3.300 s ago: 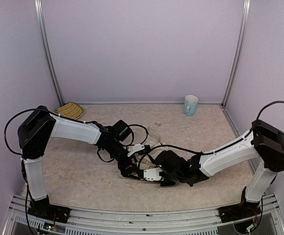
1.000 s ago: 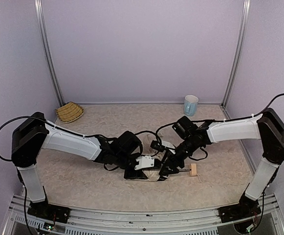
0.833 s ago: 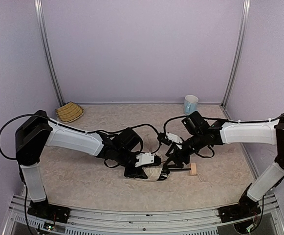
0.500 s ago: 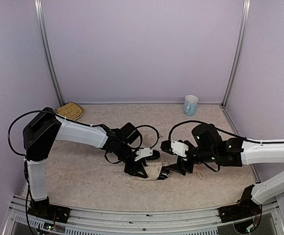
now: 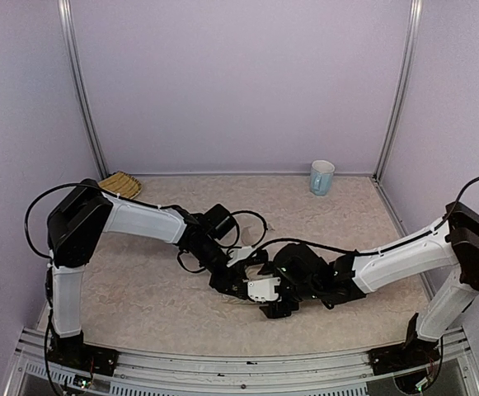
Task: Put away the umbrella
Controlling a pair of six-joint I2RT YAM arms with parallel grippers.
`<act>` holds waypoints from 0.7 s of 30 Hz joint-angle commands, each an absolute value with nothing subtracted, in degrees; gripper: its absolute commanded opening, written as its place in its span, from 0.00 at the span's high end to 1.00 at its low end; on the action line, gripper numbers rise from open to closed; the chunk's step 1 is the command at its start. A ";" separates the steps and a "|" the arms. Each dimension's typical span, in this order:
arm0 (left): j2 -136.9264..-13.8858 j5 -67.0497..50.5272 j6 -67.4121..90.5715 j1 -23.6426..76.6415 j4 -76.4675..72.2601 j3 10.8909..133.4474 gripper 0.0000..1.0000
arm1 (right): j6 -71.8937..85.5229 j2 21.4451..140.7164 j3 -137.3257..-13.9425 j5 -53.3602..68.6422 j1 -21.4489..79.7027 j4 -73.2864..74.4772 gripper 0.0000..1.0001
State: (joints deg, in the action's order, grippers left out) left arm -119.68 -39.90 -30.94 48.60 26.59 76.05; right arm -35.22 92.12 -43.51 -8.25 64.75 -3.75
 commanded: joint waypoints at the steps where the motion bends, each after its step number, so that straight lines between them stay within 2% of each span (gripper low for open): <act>1: -126.75 -38.28 -31.43 49.32 40.55 72.34 0.76 | -38.23 96.36 -46.77 -11.53 64.27 -4.05 0.13; 9: -127.25 -41.54 -33.75 48.22 41.72 72.65 0.76 | -37.15 102.66 -48.45 -12.30 62.81 0.72 0.40; 12: -127.42 -42.33 -34.73 48.16 42.45 73.02 0.76 | -37.09 103.70 -48.59 -12.21 62.43 1.54 0.46; 15: -127.09 -42.80 -35.57 48.16 42.58 73.12 0.71 | -36.68 104.30 -49.41 -11.25 62.08 3.75 0.61; 16: -126.57 -42.36 -35.19 48.04 41.39 72.94 0.63 | -36.46 104.32 -49.59 -10.81 62.05 4.47 0.67; 17: -125.63 -41.86 -34.08 47.84 39.44 72.29 0.49 | -36.24 104.25 -49.80 -10.23 61.97 5.26 0.71; 18: -124.49 -41.58 -32.90 47.44 37.16 71.74 0.24 | -35.95 104.17 -49.97 -9.52 61.96 6.08 0.74; 19: -123.22 -42.31 -32.44 46.76 35.22 71.24 0.04 | -35.54 104.15 -50.19 -8.70 61.89 7.13 0.77; 21: -119.35 -44.66 -30.94 44.87 28.11 68.93 0.01 | -34.61 104.23 -50.43 -7.11 61.64 8.61 0.81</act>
State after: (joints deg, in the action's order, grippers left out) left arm -119.92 -47.62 -32.91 46.61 27.49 75.31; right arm -36.93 100.79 -50.22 -8.19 63.46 0.64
